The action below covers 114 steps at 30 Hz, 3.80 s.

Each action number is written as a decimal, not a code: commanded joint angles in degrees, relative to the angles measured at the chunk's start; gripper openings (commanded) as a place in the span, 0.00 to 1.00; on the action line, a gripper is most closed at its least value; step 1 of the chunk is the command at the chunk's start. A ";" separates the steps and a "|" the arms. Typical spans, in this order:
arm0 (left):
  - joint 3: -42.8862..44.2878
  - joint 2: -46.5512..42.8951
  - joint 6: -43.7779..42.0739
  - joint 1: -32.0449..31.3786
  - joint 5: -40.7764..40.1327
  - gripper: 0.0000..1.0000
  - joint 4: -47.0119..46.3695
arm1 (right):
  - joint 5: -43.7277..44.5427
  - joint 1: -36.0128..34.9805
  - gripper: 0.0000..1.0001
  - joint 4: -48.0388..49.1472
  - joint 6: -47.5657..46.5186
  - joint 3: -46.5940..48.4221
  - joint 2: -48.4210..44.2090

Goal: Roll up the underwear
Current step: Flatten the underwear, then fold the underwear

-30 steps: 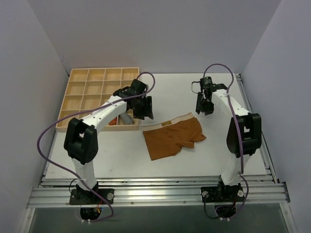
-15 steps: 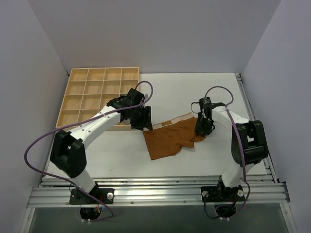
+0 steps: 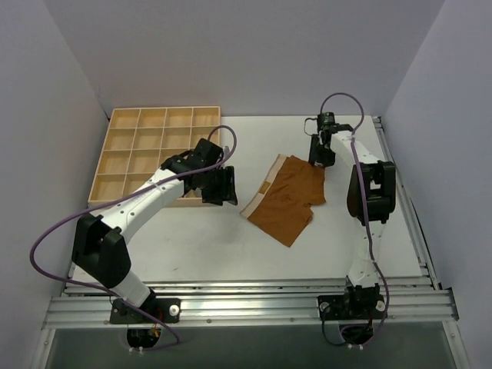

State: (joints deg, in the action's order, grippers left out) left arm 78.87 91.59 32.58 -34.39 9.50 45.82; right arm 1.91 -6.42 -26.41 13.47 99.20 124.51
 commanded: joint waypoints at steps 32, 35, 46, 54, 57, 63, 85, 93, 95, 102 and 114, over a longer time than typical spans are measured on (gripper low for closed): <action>-0.74 -4.76 9.79 13.91 -2.64 0.62 9.55 | 4.77 -37.79 0.33 0.84 13.06 -43.82 -32.48; -1.61 -5.19 10.05 14.00 -2.90 0.62 9.11 | 3.89 -37.88 0.33 0.75 13.86 -46.11 -33.72; -2.14 -6.07 12.24 13.91 -5.98 0.62 9.64 | 4.15 -38.50 0.26 0.13 16.05 -47.52 -29.94; -8.72 -7.65 19.27 13.83 -2.56 0.63 5.96 | 1.17 -40.43 0.00 3.11 19.65 -51.37 -32.66; -11.54 -8.88 21.38 13.65 -0.71 0.63 2.88 | 0.29 -43.85 0.00 5.13 23.43 -52.17 -34.24; -17.78 -8.71 23.49 12.43 1.49 0.63 -2.13 | -0.07 -52.90 0.00 8.21 31.51 -50.68 -34.25; -27.36 -0.01 30.09 6.35 1.22 0.63 -20.68 | 0.46 -58.80 0.00 11.47 36.01 -47.61 -32.05; -30.01 4.03 30.97 6.00 1.93 0.63 -28.15 | 0.29 -58.80 0.00 11.65 36.01 -48.04 -32.57; -30.09 5.34 30.88 5.92 1.75 0.63 -28.77 | 0.11 -58.80 0.00 11.65 35.92 -47.96 -32.66; -31.32 7.55 31.76 5.65 2.98 0.51 -30.79 | 0.02 -58.98 0.00 11.21 35.83 -47.34 -33.10; -21.66 -5.71 24.82 6.00 -5.97 0.02 -5.06 | 0.02 -67.40 0.00 5.94 35.21 -36.54 -30.12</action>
State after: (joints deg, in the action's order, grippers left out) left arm 52.25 92.90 60.73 -28.45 9.43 28.73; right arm 1.48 -70.02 -16.38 48.51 58.06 93.01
